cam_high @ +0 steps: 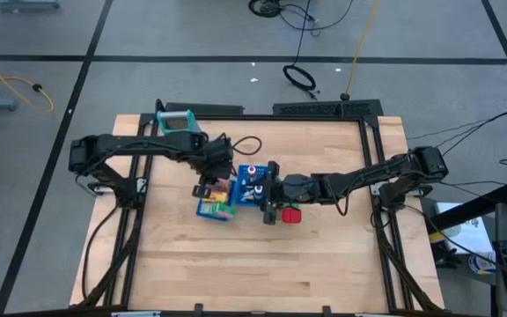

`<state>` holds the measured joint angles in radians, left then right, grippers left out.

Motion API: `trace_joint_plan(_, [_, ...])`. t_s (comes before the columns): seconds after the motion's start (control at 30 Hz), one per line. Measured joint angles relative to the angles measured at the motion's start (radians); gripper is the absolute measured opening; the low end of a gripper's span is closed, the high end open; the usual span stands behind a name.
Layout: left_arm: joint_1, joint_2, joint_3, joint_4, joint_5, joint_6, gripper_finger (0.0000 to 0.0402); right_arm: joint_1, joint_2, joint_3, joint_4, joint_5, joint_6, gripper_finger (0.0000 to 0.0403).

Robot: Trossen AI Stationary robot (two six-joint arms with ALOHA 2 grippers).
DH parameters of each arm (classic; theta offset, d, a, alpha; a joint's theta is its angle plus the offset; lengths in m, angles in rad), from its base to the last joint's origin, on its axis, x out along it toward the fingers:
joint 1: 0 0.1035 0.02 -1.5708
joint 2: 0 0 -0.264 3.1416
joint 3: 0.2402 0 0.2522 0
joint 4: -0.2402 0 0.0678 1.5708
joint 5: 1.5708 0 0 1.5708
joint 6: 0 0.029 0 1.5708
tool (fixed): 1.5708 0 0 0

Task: Pick & Place Kitchen Items
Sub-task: Put the orange cereal box into the left blue bin, then return to Home Position

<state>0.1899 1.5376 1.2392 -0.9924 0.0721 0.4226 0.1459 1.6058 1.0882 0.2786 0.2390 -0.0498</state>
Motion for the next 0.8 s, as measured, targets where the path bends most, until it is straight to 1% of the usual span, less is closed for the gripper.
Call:
trace_joint_plan(0.1, [0.001,0.017,0.000,0.001,-0.018,0.002,0.0049,0.000,0.000,0.000,-0.014,0.000,0.000,0.0199])
trace_joint_plan(0.3, [-0.001,0.040,0.000,0.021,-0.028,-0.014,0.0090,0.000,0.000,0.000,-0.029,0.000,0.000,0.0199])
trace_joint_plan(0.67, [-0.015,0.047,0.000,0.079,-0.031,-0.025,0.0210,0.000,0.000,0.000,-0.037,0.000,0.002,0.0199])
trace_joint_plan(0.8, [-0.022,0.047,0.000,0.078,-0.031,-0.042,0.0243,0.000,0.000,0.000,-0.037,0.000,0.001,0.0199])
